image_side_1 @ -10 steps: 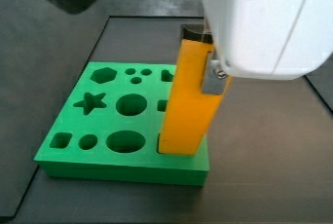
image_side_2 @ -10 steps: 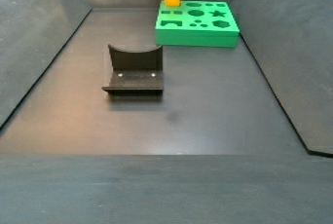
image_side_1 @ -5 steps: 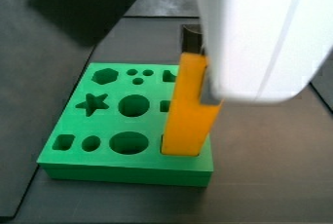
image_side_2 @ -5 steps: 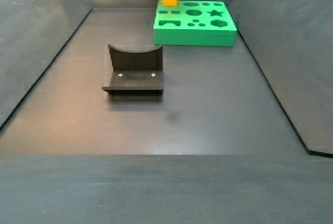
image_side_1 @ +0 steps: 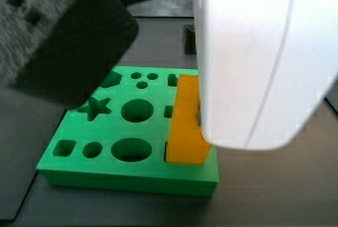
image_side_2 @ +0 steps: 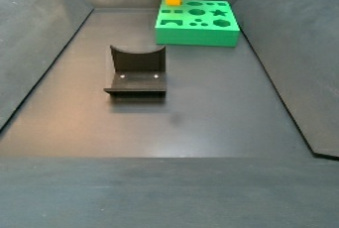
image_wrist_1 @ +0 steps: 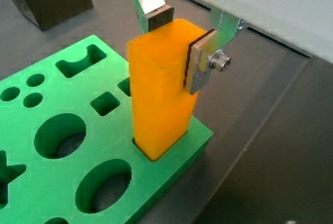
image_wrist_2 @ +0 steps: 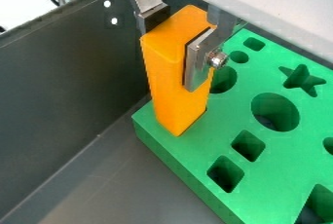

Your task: Insert the rectangle object.

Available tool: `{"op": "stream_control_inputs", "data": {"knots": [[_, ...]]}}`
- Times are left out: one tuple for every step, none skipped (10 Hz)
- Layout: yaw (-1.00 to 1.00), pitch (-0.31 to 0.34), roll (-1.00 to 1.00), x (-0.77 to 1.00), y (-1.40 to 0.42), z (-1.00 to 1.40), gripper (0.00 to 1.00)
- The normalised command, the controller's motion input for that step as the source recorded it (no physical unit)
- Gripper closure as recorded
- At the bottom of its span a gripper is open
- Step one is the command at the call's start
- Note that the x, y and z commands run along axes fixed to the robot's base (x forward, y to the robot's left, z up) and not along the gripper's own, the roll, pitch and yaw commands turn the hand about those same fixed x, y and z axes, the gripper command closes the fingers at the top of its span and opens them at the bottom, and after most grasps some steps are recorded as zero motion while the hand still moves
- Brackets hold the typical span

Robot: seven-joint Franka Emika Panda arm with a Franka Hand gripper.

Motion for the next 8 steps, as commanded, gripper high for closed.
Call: {"op": "stream_control_inputs", "data": {"knots": [[0.00, 0.026, 0.20, 0.02, -0.17, -0.89, 1.00], [0.00, 0.034, 0.25, 0.00, -0.13, -0.78, 1.00], [0.00, 0.000, 0.30, -0.37, -0.04, -0.70, 1.00], [-0.03, -0.030, 0.29, -0.60, 0.00, -0.65, 1.00], [-0.11, -0.021, 0.26, -0.51, 0.00, -0.71, 1.00], [-0.03, 0.010, 0.06, 0.00, 0.00, -0.90, 1.00], [0.00, 0.000, -0.16, 0.00, 0.12, -0.24, 1.00], [0.00, -0.003, 0.00, 0.00, 0.00, 0.00, 1.00]]}}
